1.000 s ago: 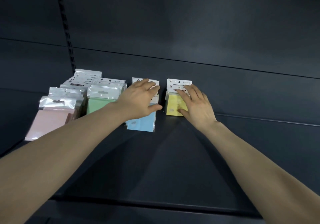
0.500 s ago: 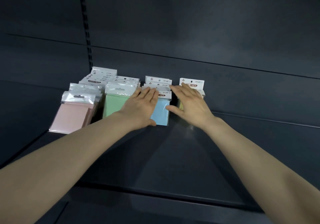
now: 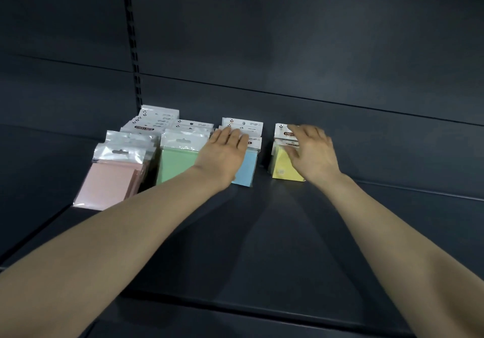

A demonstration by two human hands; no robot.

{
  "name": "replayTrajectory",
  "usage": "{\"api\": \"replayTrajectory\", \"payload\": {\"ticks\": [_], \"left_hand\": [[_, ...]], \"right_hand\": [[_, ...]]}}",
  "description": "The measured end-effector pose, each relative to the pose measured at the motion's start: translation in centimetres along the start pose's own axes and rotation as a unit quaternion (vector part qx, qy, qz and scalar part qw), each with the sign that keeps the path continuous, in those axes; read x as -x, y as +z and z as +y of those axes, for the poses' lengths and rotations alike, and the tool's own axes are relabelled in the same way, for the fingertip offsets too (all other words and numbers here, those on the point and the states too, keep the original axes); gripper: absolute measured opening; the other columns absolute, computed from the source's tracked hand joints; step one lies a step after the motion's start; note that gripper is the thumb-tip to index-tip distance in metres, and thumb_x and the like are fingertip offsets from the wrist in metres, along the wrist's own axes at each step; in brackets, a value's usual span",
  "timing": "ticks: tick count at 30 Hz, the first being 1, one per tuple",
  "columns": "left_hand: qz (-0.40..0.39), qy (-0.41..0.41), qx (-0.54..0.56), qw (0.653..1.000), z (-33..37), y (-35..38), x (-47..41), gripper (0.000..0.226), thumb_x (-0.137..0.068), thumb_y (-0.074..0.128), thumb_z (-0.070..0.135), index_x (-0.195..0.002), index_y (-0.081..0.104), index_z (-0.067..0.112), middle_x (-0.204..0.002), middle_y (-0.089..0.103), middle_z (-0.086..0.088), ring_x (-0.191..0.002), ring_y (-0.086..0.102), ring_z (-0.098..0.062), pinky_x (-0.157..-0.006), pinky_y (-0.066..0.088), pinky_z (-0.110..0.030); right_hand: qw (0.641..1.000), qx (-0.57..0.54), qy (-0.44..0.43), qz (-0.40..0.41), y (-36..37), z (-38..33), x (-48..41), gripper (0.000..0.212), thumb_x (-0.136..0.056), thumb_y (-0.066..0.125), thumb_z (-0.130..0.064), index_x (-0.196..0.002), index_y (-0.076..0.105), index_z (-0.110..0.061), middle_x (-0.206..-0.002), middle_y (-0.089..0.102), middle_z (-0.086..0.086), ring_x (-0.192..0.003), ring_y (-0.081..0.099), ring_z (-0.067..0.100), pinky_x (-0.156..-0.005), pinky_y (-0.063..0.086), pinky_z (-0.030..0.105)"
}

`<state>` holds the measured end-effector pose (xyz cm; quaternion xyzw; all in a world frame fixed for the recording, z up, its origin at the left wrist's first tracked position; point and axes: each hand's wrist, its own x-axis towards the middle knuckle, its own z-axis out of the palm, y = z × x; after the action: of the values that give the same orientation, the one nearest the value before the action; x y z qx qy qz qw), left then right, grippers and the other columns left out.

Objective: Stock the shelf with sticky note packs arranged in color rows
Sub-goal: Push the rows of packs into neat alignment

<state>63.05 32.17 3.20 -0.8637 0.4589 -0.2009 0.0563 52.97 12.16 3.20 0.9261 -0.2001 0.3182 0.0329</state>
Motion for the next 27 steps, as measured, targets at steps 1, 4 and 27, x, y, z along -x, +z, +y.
{"api": "replayTrajectory", "payload": {"ticks": [1, 4, 27], "left_hand": [[0.009, -0.003, 0.001, 1.0, 0.1, 0.1, -0.3, 0.096, -0.082, 0.072, 0.023, -0.15, 0.005, 0.004, -0.157, 0.009, -0.017, -0.146, 0.007, -0.035, -0.12, 0.006, -0.041], [0.012, -0.021, 0.018, 1.0, 0.5, 0.5, -0.8, 0.095, -0.082, 0.071, 0.015, -0.15, 0.005, 0.005, -0.157, 0.01, -0.018, -0.146, 0.008, -0.036, -0.119, 0.007, -0.041], [-0.085, -0.005, 0.085, 0.993, -1.1, -0.9, -4.2, 0.112, -0.065, 0.085, 0.039, -0.15, 0.014, 0.02, -0.145, 0.032, -0.012, -0.121, 0.047, -0.039, -0.1, 0.043, -0.047]], "right_hand": [[1.0, 0.013, 0.01, -0.006, 0.0, 0.2, -0.1, 0.046, -0.094, 0.053, -0.029, -0.139, 0.049, -0.02, -0.138, 0.05, 0.006, -0.131, 0.039, 0.029, -0.102, 0.033, 0.041], [0.999, 0.023, 0.027, -0.025, 0.2, 0.4, 0.0, 0.042, -0.096, 0.048, -0.032, -0.136, 0.053, -0.022, -0.142, 0.047, 0.005, -0.132, 0.038, 0.029, -0.103, 0.032, 0.042], [1.0, -0.014, -0.017, 0.012, -1.1, -0.2, -0.2, 0.036, -0.097, 0.049, -0.027, -0.131, 0.055, -0.016, -0.129, 0.056, 0.007, -0.123, 0.047, 0.031, -0.1, 0.035, 0.042]]}}
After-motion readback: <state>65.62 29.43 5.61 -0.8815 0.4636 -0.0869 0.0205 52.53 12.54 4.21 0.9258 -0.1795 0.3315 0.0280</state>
